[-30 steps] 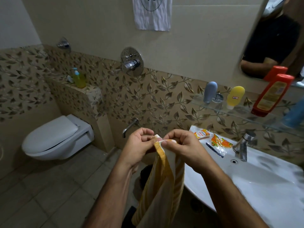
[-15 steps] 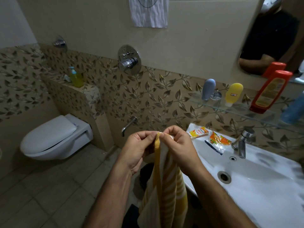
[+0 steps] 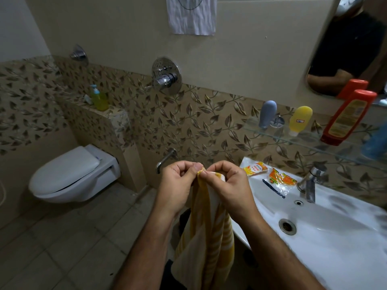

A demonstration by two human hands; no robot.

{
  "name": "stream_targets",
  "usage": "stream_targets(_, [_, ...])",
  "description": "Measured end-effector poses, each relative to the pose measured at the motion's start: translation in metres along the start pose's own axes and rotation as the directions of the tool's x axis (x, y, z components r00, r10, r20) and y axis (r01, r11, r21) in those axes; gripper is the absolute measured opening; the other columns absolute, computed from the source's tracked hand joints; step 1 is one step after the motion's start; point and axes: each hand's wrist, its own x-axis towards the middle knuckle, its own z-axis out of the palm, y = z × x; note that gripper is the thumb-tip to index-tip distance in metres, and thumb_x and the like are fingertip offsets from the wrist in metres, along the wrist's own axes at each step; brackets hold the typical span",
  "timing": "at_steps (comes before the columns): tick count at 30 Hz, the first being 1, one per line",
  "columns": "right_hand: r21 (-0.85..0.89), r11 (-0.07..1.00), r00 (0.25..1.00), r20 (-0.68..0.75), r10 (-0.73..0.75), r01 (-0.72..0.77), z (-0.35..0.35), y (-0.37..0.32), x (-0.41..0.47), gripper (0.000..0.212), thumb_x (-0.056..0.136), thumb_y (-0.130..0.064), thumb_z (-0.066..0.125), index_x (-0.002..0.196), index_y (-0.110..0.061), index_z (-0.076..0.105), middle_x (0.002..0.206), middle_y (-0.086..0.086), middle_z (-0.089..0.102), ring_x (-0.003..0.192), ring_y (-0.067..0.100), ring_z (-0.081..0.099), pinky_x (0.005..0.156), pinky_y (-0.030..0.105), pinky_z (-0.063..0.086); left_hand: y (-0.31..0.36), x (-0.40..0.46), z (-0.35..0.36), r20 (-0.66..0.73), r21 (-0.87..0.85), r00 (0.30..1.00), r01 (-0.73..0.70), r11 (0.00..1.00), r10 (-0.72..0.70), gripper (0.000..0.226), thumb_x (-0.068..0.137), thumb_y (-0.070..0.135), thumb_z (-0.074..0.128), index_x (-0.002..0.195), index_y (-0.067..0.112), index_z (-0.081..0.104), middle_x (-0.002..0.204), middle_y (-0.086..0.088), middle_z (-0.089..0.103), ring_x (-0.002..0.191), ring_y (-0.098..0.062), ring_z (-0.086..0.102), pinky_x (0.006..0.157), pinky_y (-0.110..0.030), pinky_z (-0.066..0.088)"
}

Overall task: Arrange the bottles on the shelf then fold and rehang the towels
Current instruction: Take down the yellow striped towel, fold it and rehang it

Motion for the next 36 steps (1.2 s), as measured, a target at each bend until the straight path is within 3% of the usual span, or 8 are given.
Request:
stream_targets(7, [-0.028, 0.996, 0.989, -0.12, -0.086, 0.084, 0.015, -0.001, -0.01, 0.017, 0.09, -0.025, 0.065, 0.077, -0.017, 0.058, 0.069, -0.011, 0.06, 0.065, 0.001, 0.055, 0.058, 0.019, 0.046, 0.0, -0.001, 0.004, 0.055, -0.13, 0.998, 0.043, 0.991, -0.036, 0.015, 0.09, 0.014, 0.062, 0.084, 0.008, 0.074, 0.082, -0.014, 0.075, 0.077, -0.02, 0.071, 0.07, -0.027, 0.057])
stream_targets(10, [0.0, 0.998, 0.988, -0.141, -0.067, 0.068, 0.019, 0.0, -0.009, 0.017, 0.092, -0.029, 0.06, 0.08, -0.018, 0.055, 0.068, -0.007, 0.057, 0.064, 0.005, 0.053, 0.06, 0.036, 0.049, 0.002, -0.001, 0.002, 0.135, -0.189, 0.99, 0.052, 0.981, -0.026, 0.021, 0.081, 0.025, 0.065, 0.088, 0.007, 0.075, 0.088, -0.017, 0.074, 0.084, -0.023, 0.071, 0.076, -0.03, 0.057])
stream_targets(17, [0.182, 0.983, 0.997, 0.083, -0.002, -0.013, 0.011, 0.002, 0.0, 0.011, 0.089, -0.029, 0.063, 0.081, -0.027, 0.055, 0.064, 0.002, 0.048, 0.06, 0.021, 0.042, 0.055, 0.035, 0.037, 0.004, 0.002, -0.006, 0.232, -0.32, 0.971, 0.135, 0.938, -0.06, 0.023, 0.074, 0.01, 0.064, 0.095, 0.007, 0.072, 0.089, -0.011, 0.075, 0.086, -0.016, 0.071, 0.076, -0.023, 0.057])
stream_targets(20, [0.197, 0.972, 0.975, 0.205, 0.091, -0.132, 0.003, 0.003, 0.005, 0.023, 0.08, -0.032, 0.071, 0.096, -0.023, 0.058, 0.061, 0.01, 0.045, 0.06, 0.025, 0.037, 0.057, 0.037, 0.031, 0.012, 0.005, -0.016, 0.229, -0.176, 0.973, 0.037, 0.984, 0.004, 0.017, 0.081, 0.004, 0.064, 0.096, 0.007, 0.072, 0.087, -0.009, 0.075, 0.084, -0.016, 0.07, 0.074, -0.022, 0.056])
stream_targets(24, [0.134, 0.97, 0.916, 0.377, 0.14, -0.203, -0.008, 0.001, 0.009, 0.015, 0.082, -0.028, 0.071, 0.093, -0.018, 0.072, 0.078, 0.015, 0.071, 0.073, 0.026, 0.063, 0.073, 0.039, 0.049, 0.024, 0.005, -0.026, 0.289, 0.116, 0.946, -0.185, 0.976, 0.145, 0.019, 0.088, -0.002, 0.063, 0.098, 0.008, 0.074, 0.093, -0.006, 0.076, 0.092, -0.014, 0.071, 0.079, -0.02, 0.054])
stream_targets(28, [0.108, 0.987, 0.968, 0.234, 0.093, -0.121, -0.005, -0.002, 0.012, 0.027, 0.074, -0.041, 0.074, 0.078, -0.016, 0.068, 0.069, 0.021, 0.067, 0.064, 0.025, 0.055, 0.062, 0.04, 0.042, 0.025, 0.004, -0.026, 0.232, 0.154, 0.953, -0.236, 0.959, 0.197, 0.022, 0.089, -0.001, 0.062, 0.107, 0.008, 0.072, 0.1, -0.004, 0.075, 0.097, -0.011, 0.069, 0.083, -0.02, 0.053])
stream_targets(32, [-0.02, 1.0, 0.989, 0.15, 0.003, 0.0, 0.0, -0.005, 0.011, 0.028, 0.082, -0.035, 0.072, 0.074, -0.011, 0.061, 0.053, -0.003, 0.055, 0.051, 0.013, 0.042, 0.051, 0.03, 0.034, 0.017, 0.003, -0.023, 0.206, -0.066, 0.977, -0.052, 0.996, 0.065, 0.028, 0.086, 0.006, 0.064, 0.114, 0.007, 0.067, 0.104, -0.011, 0.073, 0.097, -0.016, 0.069, 0.083, -0.022, 0.054])
stream_targets(36, [-0.104, 0.994, 0.988, 0.153, -0.028, 0.044, 0.002, -0.01, 0.009, 0.026, 0.087, -0.033, 0.073, 0.072, -0.014, 0.063, 0.05, -0.007, 0.056, 0.048, 0.005, 0.043, 0.047, 0.024, 0.035, 0.014, -0.002, -0.023, 0.248, -0.101, 0.967, -0.028, 0.994, 0.052, 0.026, 0.077, 0.018, 0.068, 0.096, 0.001, 0.073, 0.096, -0.016, 0.074, 0.093, -0.019, 0.069, 0.08, -0.024, 0.054])
